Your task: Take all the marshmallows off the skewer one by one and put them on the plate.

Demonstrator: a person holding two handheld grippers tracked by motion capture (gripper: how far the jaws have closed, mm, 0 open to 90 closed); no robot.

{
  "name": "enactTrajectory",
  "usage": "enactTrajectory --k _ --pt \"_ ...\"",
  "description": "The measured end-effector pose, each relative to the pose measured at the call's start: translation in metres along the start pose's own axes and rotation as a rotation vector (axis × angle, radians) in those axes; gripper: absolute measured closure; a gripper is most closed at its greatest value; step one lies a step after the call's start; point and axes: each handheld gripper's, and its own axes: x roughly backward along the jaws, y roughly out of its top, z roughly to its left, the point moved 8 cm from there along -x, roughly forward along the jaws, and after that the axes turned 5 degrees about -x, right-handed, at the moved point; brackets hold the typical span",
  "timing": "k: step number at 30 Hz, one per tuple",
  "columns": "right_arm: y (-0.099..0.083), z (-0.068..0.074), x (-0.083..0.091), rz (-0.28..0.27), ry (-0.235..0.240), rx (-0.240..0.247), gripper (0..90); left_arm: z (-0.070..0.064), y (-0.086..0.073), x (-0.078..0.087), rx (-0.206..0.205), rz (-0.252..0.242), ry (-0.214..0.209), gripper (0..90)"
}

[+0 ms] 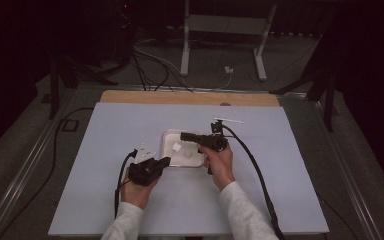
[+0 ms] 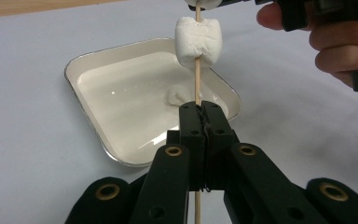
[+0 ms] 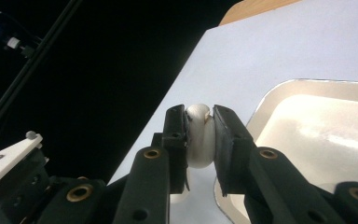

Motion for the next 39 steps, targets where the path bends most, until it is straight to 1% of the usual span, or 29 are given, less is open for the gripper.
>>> enactTrajectory --k 7,18,21,23,28,29,39 --pt "0.0023 -0.0015 0.0014 -0.013 -0.012 0.009 78.1 0.0006 -0.0005 0.0004 -0.003 0.003 0.001 90.0" --pt "0.0058 -0.0038 0.0042 -0.044 -0.051 0.03 80.2 0.0016 -0.0026 0.0003 -0.014 0.02 0.005 90.0" --pt "0.0065 -0.0047 0.0047 -0.052 -0.061 0.031 80.6 0.0015 -0.0033 0.0006 -0.025 0.027 0.006 90.0" --pt "0.007 -0.0055 0.0052 -0.057 -0.073 0.04 81.0 0.0012 -0.0035 0.0008 -0.032 0.031 0.011 90.0" --pt "0.0085 -0.0061 0.0065 -0.072 -0.086 0.045 82.6 0.0014 -0.0038 0.0026 -0.041 0.042 0.009 90.0" --pt "0.0085 -0.006 0.0067 -0.075 -0.09 0.052 83.2 0.0017 -0.0039 0.0031 -0.044 0.044 0.013 90.0" --pt "0.0093 -0.0062 0.0074 -0.08 -0.099 0.055 86.8 0.0043 -0.0072 0.0038 -0.041 0.062 0.018 90.0"
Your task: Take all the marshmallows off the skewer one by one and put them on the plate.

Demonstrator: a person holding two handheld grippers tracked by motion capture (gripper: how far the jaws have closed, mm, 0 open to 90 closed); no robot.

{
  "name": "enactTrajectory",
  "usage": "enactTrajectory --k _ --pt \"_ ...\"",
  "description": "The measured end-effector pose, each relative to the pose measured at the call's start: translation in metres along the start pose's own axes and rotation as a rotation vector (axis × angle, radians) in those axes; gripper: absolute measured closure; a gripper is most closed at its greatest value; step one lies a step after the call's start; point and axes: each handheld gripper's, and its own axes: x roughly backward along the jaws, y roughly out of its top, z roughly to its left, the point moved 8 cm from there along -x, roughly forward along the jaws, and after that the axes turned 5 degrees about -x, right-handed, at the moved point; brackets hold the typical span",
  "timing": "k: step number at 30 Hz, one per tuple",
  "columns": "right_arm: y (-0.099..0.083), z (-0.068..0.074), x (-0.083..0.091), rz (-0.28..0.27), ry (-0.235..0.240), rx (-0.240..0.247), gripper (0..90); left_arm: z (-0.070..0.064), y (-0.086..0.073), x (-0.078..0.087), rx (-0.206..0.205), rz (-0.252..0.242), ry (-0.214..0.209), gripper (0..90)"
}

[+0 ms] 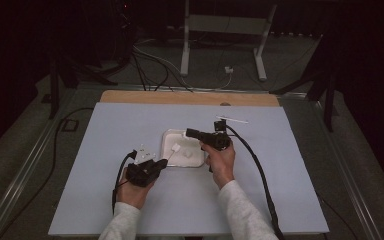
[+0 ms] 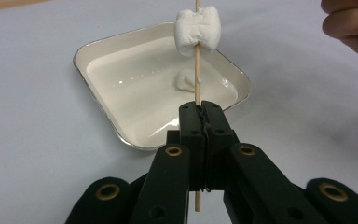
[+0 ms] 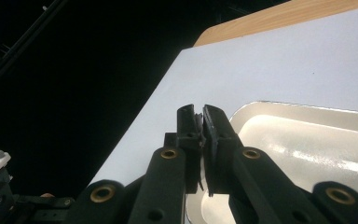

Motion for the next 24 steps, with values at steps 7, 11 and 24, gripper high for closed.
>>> enactTrajectory --k 7,11,24 --pt "-0.0005 -0.0027 -0.0004 0.002 -0.02 0.0 87.7 0.0014 -0.0024 -0.0015 -0.002 0.013 0.001 90.0" --pt "-0.0009 -0.0047 -0.0007 0.002 -0.031 -0.002 88.1 0.0024 -0.0038 -0.0016 -0.009 0.021 0.002 90.0" --pt "0.0 -0.0089 0.0005 -0.006 -0.053 0.004 88.8 0.0041 -0.006 0.0001 -0.019 0.027 -0.009 90.0"
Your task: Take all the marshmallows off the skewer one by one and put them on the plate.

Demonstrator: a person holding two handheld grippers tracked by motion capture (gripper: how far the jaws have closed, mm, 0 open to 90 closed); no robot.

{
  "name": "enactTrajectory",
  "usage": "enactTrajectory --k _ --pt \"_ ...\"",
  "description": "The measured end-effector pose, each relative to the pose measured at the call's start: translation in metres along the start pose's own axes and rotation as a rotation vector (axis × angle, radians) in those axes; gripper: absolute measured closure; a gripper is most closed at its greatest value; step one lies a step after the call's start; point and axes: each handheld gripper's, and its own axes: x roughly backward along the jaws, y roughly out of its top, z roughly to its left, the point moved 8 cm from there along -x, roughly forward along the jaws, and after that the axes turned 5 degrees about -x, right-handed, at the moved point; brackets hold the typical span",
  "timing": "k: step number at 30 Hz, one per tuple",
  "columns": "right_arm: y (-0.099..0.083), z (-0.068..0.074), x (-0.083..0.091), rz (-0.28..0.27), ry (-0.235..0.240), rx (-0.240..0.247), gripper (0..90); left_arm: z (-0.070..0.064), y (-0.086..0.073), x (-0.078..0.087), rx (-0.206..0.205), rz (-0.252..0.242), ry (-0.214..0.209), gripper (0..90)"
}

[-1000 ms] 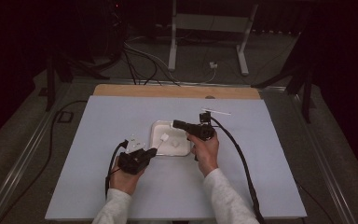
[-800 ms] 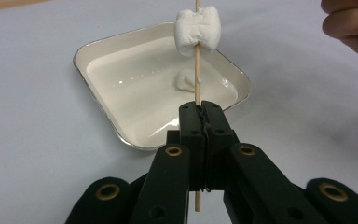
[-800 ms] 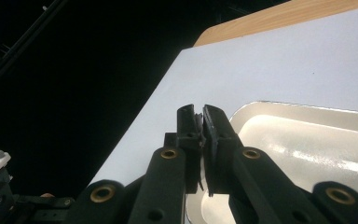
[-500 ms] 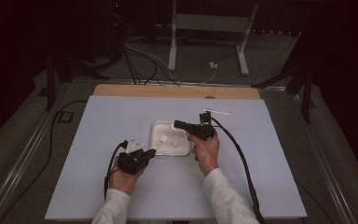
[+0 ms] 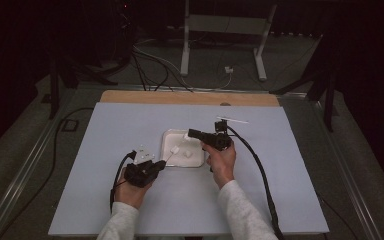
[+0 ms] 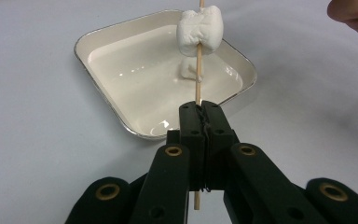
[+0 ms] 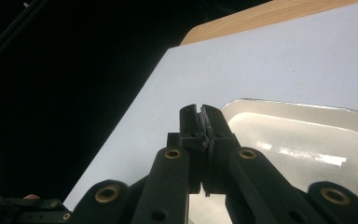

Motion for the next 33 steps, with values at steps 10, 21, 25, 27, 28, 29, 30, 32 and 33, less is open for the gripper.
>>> enactTrajectory --k 10,21,25,27,28,29,30,32,33 --pt "0.004 -0.004 0.004 -0.016 -0.018 -0.003 89.0 0.004 -0.006 0.002 -0.02 0.036 0.023 90.0" --pt "0.015 -0.02 0.018 -0.006 -0.036 -0.011 66.2 0.017 -0.013 0.008 0.052 0.004 0.013 90.0" --pt "0.005 -0.022 0.01 0.037 -0.054 0.005 54.9 0.017 -0.013 0.007 0.054 0.004 0.01 90.0" --pt "0.004 -0.024 0.009 0.041 -0.063 0.0 50.9 0.017 -0.013 0.007 0.056 0.0 0.011 90.0" --pt "0.004 -0.024 0.009 0.042 -0.065 0.002 49.5 0.017 -0.013 0.007 0.057 -0.002 0.01 90.0" --pt "0.003 -0.025 0.009 0.047 -0.07 0.005 48.1 0.017 -0.012 0.007 0.057 -0.005 0.006 90.0" --pt "0.003 -0.025 0.009 0.049 -0.077 0.011 47.3 0.016 -0.011 0.007 0.057 -0.007 0.005 90.0" --pt "0.003 -0.027 0.01 0.049 -0.099 0.025 44.8 0.014 -0.01 0.006 0.056 -0.01 -0.002 90.0" --pt "0.003 -0.028 0.01 0.048 -0.105 0.024 44.2 0.013 -0.009 0.005 0.052 -0.013 -0.005 90.0"
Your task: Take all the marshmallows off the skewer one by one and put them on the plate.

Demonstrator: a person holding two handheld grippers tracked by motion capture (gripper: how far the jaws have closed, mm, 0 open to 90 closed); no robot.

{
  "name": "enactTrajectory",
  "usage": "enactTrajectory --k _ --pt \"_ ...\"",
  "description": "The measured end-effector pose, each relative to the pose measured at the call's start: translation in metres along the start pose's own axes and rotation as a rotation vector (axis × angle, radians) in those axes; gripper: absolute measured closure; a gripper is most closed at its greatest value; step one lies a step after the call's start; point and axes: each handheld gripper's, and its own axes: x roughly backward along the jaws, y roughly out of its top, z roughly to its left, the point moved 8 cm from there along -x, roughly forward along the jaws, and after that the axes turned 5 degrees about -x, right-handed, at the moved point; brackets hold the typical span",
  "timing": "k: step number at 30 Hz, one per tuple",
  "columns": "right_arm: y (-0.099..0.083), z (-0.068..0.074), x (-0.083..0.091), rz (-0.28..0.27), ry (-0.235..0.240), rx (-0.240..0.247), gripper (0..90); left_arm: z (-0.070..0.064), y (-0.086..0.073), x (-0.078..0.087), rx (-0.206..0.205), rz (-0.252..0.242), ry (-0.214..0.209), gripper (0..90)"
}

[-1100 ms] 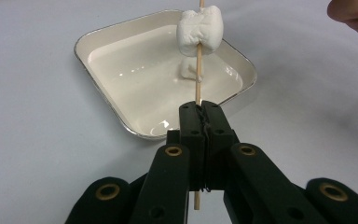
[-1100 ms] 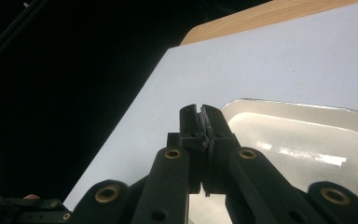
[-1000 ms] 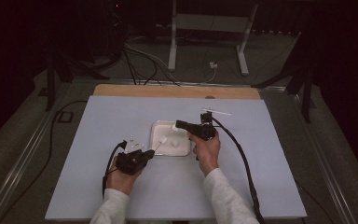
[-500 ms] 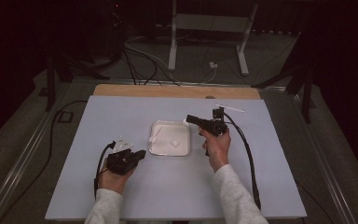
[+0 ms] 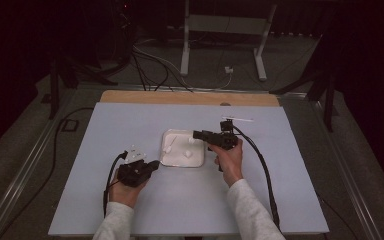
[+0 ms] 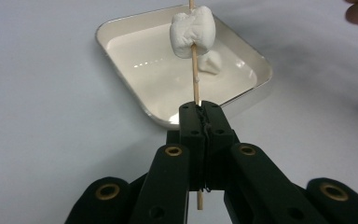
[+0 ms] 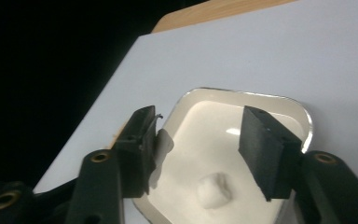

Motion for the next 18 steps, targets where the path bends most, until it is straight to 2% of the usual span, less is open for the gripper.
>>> enactTrajectory --k 3,5,9,11,15,18 --pt "-0.001 -0.003 -0.001 0.003 -0.024 0.004 42.7 -0.009 0.005 -0.001 -0.007 -0.022 -0.039 90.0" --pt "-0.004 -0.004 -0.003 0.012 -0.036 0.006 42.1 -0.016 0.009 -0.002 -0.033 -0.036 -0.067 90.0" --pt "-0.009 -0.005 -0.008 0.026 -0.046 -0.001 41.8 -0.032 0.013 -0.01 -0.085 -0.017 -0.104 90.0" --pt "-0.012 -0.004 -0.011 0.034 -0.044 -0.005 42.0 -0.035 0.011 -0.017 -0.106 0.013 -0.099 90.0" --pt "-0.016 -0.002 -0.013 0.046 -0.033 -0.013 42.8 -0.032 0.004 -0.026 -0.11 0.082 -0.069 90.0" --pt "-0.015 -0.004 -0.012 0.038 -0.039 -0.031 43.1 -0.033 0.002 -0.027 -0.117 0.099 -0.072 90.0"
